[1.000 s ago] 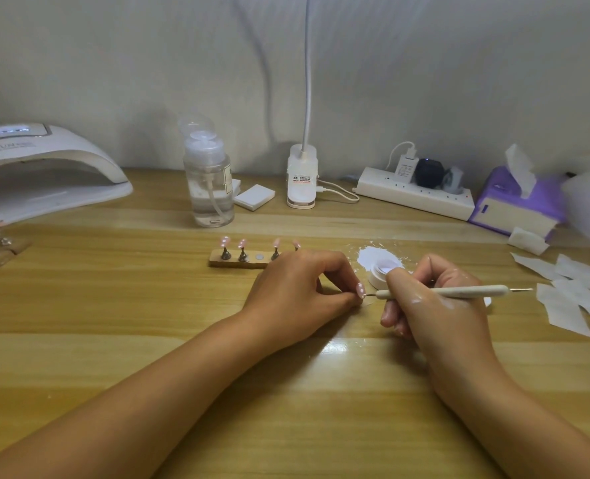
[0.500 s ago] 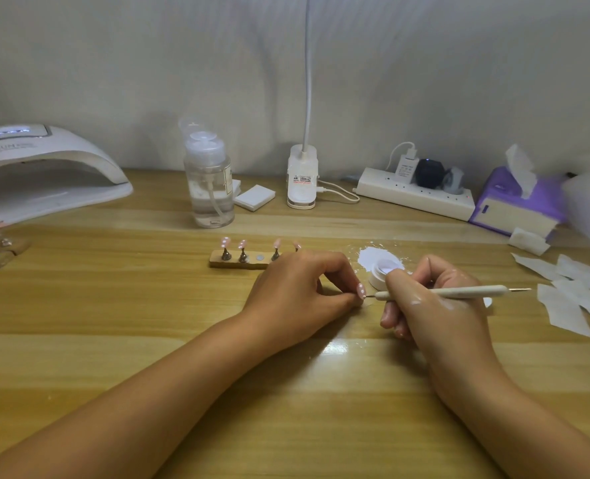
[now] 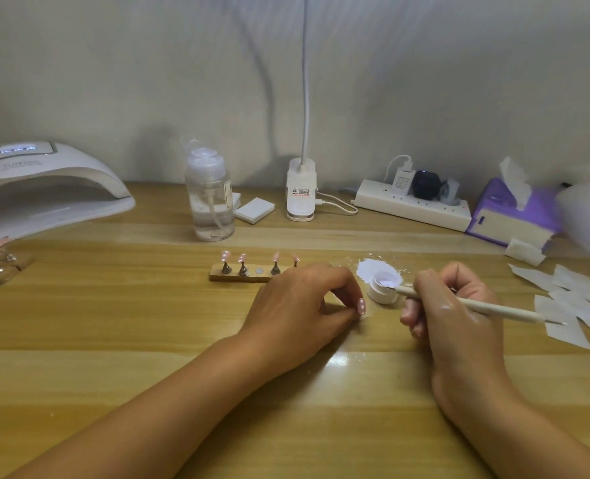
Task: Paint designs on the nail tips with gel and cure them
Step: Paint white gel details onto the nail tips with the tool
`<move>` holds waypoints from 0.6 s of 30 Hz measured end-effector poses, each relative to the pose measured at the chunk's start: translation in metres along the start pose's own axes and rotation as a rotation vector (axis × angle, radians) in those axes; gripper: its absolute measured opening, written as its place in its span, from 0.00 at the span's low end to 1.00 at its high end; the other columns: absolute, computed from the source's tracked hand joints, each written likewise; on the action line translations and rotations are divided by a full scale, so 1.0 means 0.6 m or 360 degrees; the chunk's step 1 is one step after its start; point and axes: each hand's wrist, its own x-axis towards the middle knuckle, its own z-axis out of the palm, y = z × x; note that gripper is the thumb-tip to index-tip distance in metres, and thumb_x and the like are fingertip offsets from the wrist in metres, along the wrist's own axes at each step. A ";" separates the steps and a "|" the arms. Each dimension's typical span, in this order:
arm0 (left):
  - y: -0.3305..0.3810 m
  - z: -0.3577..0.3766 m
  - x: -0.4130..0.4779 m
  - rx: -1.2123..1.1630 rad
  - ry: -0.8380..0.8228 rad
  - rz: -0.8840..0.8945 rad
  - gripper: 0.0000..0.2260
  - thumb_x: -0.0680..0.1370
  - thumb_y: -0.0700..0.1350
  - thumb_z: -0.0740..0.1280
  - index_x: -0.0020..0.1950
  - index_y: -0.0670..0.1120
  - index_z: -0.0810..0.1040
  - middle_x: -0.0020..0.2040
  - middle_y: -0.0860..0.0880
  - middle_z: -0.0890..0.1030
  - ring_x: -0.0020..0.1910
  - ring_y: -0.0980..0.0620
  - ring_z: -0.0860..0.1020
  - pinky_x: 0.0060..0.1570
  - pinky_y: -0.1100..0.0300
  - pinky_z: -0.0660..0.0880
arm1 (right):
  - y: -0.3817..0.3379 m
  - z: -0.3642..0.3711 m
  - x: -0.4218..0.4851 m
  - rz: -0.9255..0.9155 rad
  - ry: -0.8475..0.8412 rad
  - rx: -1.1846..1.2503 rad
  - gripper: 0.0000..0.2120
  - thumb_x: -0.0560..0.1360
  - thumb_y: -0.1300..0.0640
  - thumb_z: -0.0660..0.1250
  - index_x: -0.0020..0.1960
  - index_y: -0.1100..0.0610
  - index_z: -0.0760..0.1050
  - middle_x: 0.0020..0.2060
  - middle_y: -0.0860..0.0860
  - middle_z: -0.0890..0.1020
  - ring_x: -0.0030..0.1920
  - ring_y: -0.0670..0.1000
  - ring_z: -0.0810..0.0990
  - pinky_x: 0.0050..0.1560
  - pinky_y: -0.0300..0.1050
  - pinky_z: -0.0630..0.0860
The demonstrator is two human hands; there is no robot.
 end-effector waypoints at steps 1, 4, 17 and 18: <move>0.001 -0.001 0.000 0.0021 0.0000 0.0008 0.05 0.73 0.49 0.72 0.44 0.58 0.78 0.44 0.63 0.80 0.34 0.68 0.73 0.37 0.62 0.68 | 0.000 -0.001 0.000 -0.0007 -0.0012 -0.0004 0.15 0.74 0.66 0.63 0.32 0.55 0.63 0.18 0.53 0.73 0.19 0.45 0.66 0.20 0.33 0.64; 0.002 -0.001 0.000 0.0060 0.0002 0.0021 0.03 0.73 0.51 0.71 0.44 0.58 0.78 0.43 0.63 0.79 0.35 0.68 0.72 0.36 0.64 0.65 | 0.003 0.001 -0.002 -0.0017 -0.0111 -0.0138 0.20 0.72 0.67 0.64 0.26 0.52 0.65 0.18 0.54 0.73 0.19 0.45 0.66 0.20 0.33 0.63; -0.006 0.001 0.000 -0.0044 0.0017 -0.0018 0.04 0.72 0.51 0.72 0.43 0.58 0.78 0.42 0.65 0.80 0.34 0.63 0.75 0.35 0.63 0.66 | 0.008 0.002 -0.001 0.0033 -0.0176 -0.0411 0.21 0.72 0.62 0.68 0.24 0.50 0.68 0.20 0.56 0.76 0.21 0.45 0.69 0.31 0.43 0.67; -0.006 0.001 0.000 -0.0050 0.0013 -0.0023 0.04 0.72 0.51 0.73 0.42 0.58 0.78 0.42 0.65 0.80 0.34 0.63 0.75 0.35 0.63 0.66 | 0.009 0.002 -0.001 0.0033 -0.0180 -0.0434 0.21 0.73 0.62 0.68 0.24 0.50 0.68 0.20 0.56 0.76 0.22 0.46 0.69 0.33 0.44 0.67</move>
